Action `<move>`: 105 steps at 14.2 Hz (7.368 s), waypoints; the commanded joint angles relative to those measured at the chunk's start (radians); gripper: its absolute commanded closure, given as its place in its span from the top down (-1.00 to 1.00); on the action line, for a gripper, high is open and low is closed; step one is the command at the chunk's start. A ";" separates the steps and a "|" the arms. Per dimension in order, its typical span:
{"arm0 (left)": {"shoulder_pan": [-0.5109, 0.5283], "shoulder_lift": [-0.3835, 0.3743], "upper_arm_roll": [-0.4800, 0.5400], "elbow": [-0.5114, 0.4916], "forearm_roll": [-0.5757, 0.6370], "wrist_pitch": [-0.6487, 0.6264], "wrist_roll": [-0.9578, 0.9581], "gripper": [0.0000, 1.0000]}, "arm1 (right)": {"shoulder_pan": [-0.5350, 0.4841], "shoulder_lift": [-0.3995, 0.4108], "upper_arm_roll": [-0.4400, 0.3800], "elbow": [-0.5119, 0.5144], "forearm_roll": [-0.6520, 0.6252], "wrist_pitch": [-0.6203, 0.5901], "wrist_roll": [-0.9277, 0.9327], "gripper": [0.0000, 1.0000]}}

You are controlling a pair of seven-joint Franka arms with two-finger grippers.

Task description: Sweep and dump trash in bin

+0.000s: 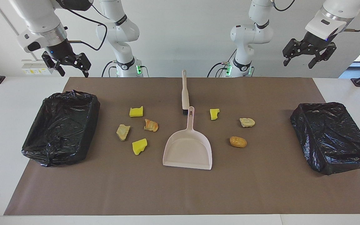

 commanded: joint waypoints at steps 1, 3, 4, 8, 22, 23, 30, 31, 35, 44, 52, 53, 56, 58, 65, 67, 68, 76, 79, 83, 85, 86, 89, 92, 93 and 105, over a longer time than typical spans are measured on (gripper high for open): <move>-0.008 -0.022 -0.001 -0.031 0.008 0.022 -0.004 1.00 | 0.000 -0.019 -0.001 -0.020 0.007 0.019 -0.018 1.00; -0.007 -0.022 -0.001 -0.031 0.006 0.022 -0.008 1.00 | 0.000 -0.019 -0.001 -0.020 0.007 0.019 -0.018 1.00; -0.005 -0.022 -0.001 -0.031 0.006 0.022 -0.010 1.00 | 0.000 -0.019 -0.001 -0.020 0.007 0.019 -0.018 1.00; -0.011 -0.025 -0.007 -0.032 0.002 0.021 -0.013 1.00 | 0.000 -0.019 -0.001 -0.020 0.007 0.019 -0.018 1.00; -0.304 -0.388 -0.238 -0.807 -0.058 0.416 -0.469 1.00 | 0.000 -0.019 -0.001 -0.020 0.007 0.019 -0.018 1.00; -0.344 -0.388 -0.239 -0.833 -0.058 0.447 -0.523 1.00 | 0.000 -0.019 -0.001 -0.020 0.007 0.019 -0.018 1.00; -0.625 -0.390 -0.239 -1.024 -0.090 0.612 -0.755 1.00 | 0.000 -0.019 -0.001 -0.020 0.007 0.019 -0.018 1.00; -0.668 -0.384 -0.239 -1.064 -0.099 0.660 -0.816 1.00 | 0.000 -0.019 -0.001 -0.020 0.007 0.019 -0.018 1.00; -0.745 -0.329 -0.241 -1.138 -0.107 0.842 -0.930 1.00 | 0.000 -0.019 -0.001 -0.020 0.007 0.019 -0.018 1.00; -0.734 -0.092 -0.236 -1.034 -0.130 1.009 -0.959 0.64 | 0.000 -0.019 -0.001 -0.020 0.007 0.019 -0.018 1.00; -0.713 -0.109 -0.230 -1.014 -0.104 0.860 -0.920 -1.00 | 0.000 -0.019 -0.001 -0.020 0.007 0.019 -0.018 1.00; -0.688 -0.118 -0.230 -1.000 -0.104 0.808 -0.885 -1.00 | 0.000 -0.019 -0.001 -0.020 0.007 0.019 -0.018 1.00; -0.612 -0.179 -0.228 -0.965 -0.104 0.668 -0.790 -1.00 | 0.000 -0.019 -0.001 -0.020 0.007 0.019 -0.018 1.00; -0.527 -0.233 -0.228 -0.965 -0.103 0.599 -0.692 -1.00 | 0.000 -0.019 -0.001 -0.020 0.007 0.019 -0.018 1.00; -0.144 -0.223 -0.231 -0.895 -0.012 0.597 -0.238 -1.00 | 0.000 -0.019 -0.001 -0.020 0.007 0.019 -0.018 1.00; -0.043 -0.158 -0.231 -0.826 -0.011 0.629 -0.089 -1.00 | 0.000 -0.019 -0.001 -0.020 0.007 0.019 -0.018 1.00; -0.003 -0.123 -0.231 -0.784 0.002 0.637 -0.040 -1.00 | 0.000 -0.019 -0.001 -0.020 0.007 0.021 -0.018 1.00; 0.127 0.158 -0.228 -0.503 0.193 0.717 0.422 -1.00 | 0.142 0.039 0.030 -0.049 0.017 0.105 0.075 1.00; 0.159 0.185 -0.228 -0.512 0.203 0.810 0.536 -1.00 | 0.257 0.139 0.030 -0.040 0.085 0.232 0.294 1.00; 0.183 0.167 -0.227 -0.615 0.203 0.831 0.749 -1.00 | 0.387 0.257 0.030 -0.041 0.133 0.381 0.443 1.00; 0.176 0.127 -0.227 -0.675 0.203 0.817 0.752 -1.00 | 0.447 0.312 0.030 -0.040 0.148 0.455 0.571 1.00; 0.174 0.095 -0.227 -0.721 0.203 0.811 0.752 -1.00 | 0.472 0.332 0.030 -0.040 0.185 0.475 0.597 1.00; 0.168 0.034 -0.230 -0.795 0.203 0.727 0.742 -1.00 | 0.558 0.388 0.030 -0.040 0.233 0.554 0.706 1.00; 0.142 -0.025 -0.233 -0.799 0.198 0.595 0.736 -1.00 | 0.627 0.478 0.030 -0.021 0.236 0.623 0.780 1.00; 0.136 -0.043 -0.234 -0.811 0.192 0.566 0.722 -1.00 | 0.650 0.503 0.029 -0.018 0.236 0.643 0.784 1.00; 0.232 -0.180 -0.227 -0.879 0.158 0.574 0.121 -1.00 | 0.659 0.517 0.027 -0.052 0.210 0.616 0.737 1.00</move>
